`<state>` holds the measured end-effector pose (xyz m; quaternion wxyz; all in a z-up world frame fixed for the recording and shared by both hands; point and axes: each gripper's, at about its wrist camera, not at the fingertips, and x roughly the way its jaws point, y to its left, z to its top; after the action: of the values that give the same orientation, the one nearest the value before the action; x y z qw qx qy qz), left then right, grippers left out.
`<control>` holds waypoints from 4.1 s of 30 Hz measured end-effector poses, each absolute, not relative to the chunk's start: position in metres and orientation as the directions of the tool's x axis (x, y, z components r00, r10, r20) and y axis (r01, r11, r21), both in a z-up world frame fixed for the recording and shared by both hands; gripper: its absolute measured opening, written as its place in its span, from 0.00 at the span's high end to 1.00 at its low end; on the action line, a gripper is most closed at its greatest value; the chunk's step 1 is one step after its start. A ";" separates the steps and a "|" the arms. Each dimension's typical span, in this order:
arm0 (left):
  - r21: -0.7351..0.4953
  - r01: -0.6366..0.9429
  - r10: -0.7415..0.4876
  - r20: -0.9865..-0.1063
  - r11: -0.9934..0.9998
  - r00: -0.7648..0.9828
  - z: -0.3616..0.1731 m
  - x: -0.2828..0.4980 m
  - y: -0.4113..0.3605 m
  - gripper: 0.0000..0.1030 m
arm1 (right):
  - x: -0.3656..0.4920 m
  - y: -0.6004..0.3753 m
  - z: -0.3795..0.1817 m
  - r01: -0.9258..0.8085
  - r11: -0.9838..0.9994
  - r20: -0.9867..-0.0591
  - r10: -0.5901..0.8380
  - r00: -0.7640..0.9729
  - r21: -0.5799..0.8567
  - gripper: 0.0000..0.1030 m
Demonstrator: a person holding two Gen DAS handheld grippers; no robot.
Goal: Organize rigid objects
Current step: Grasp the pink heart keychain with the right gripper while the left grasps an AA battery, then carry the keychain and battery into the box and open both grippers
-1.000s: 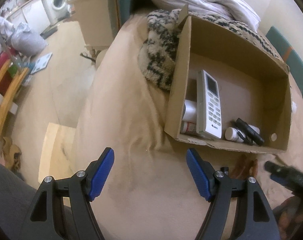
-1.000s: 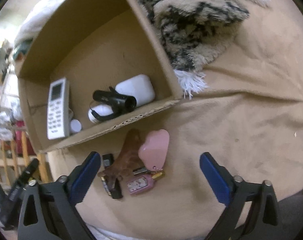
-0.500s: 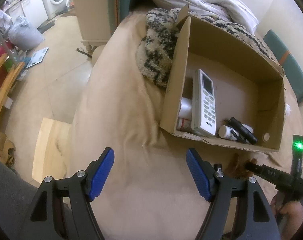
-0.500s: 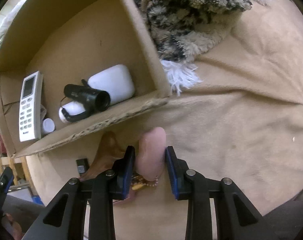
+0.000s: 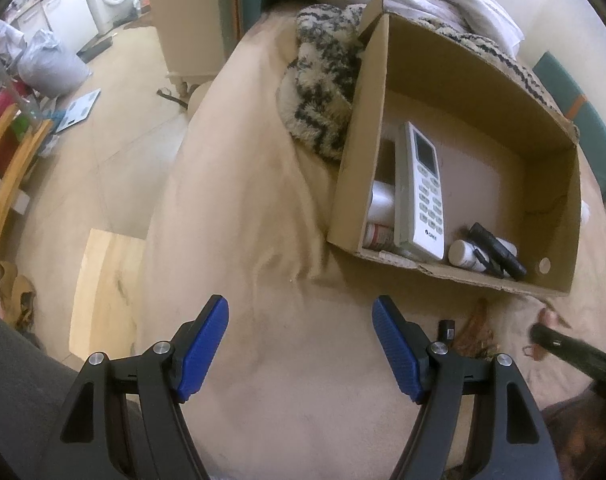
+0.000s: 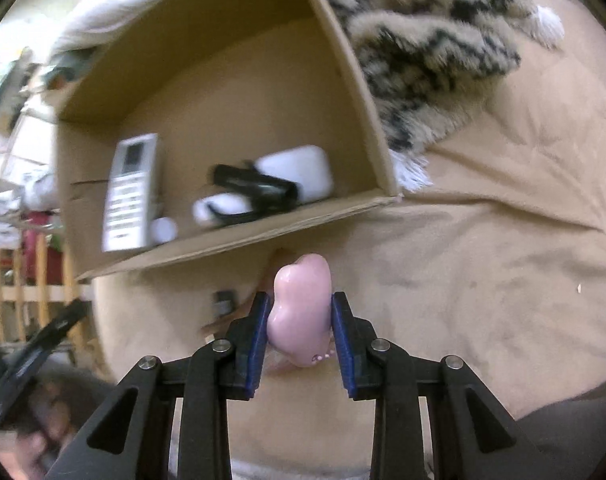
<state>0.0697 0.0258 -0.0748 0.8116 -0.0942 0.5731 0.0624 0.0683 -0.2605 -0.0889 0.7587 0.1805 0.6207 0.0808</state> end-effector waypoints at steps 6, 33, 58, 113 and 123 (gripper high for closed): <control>-0.041 -0.173 0.018 -0.946 0.984 0.324 -0.082 0.068 0.014 0.30 | 0.059 -0.260 -0.031 -0.059 0.886 -0.805 0.445 0.393 0.461 0.68; -0.072 -0.128 -0.068 -0.997 0.989 0.034 -0.163 0.082 -0.090 0.57 | 0.068 -0.277 -0.038 -0.038 0.835 -0.738 0.505 0.449 0.549 0.68; 0.058 -0.123 0.066 -0.996 0.991 0.062 -0.162 0.076 -0.039 0.91 | 0.071 -0.269 -0.045 -0.026 0.870 -0.782 0.455 0.425 0.492 0.68; 0.138 -0.023 0.131 -0.858 0.990 0.496 -0.055 0.169 -0.073 0.91 | 0.154 -0.233 -0.072 -0.076 0.930 -0.847 0.361 0.390 0.361 0.68; 0.158 -0.029 0.154 -0.877 0.987 0.455 -0.072 0.174 -0.072 0.91 | 0.161 -0.236 -0.089 -0.035 0.928 -0.871 0.360 0.333 0.370 0.68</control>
<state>0.1741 -0.0719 -0.0724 0.8509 0.0602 0.5191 0.0540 0.1606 -0.2357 -0.0885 0.8037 0.1441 0.5641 0.1230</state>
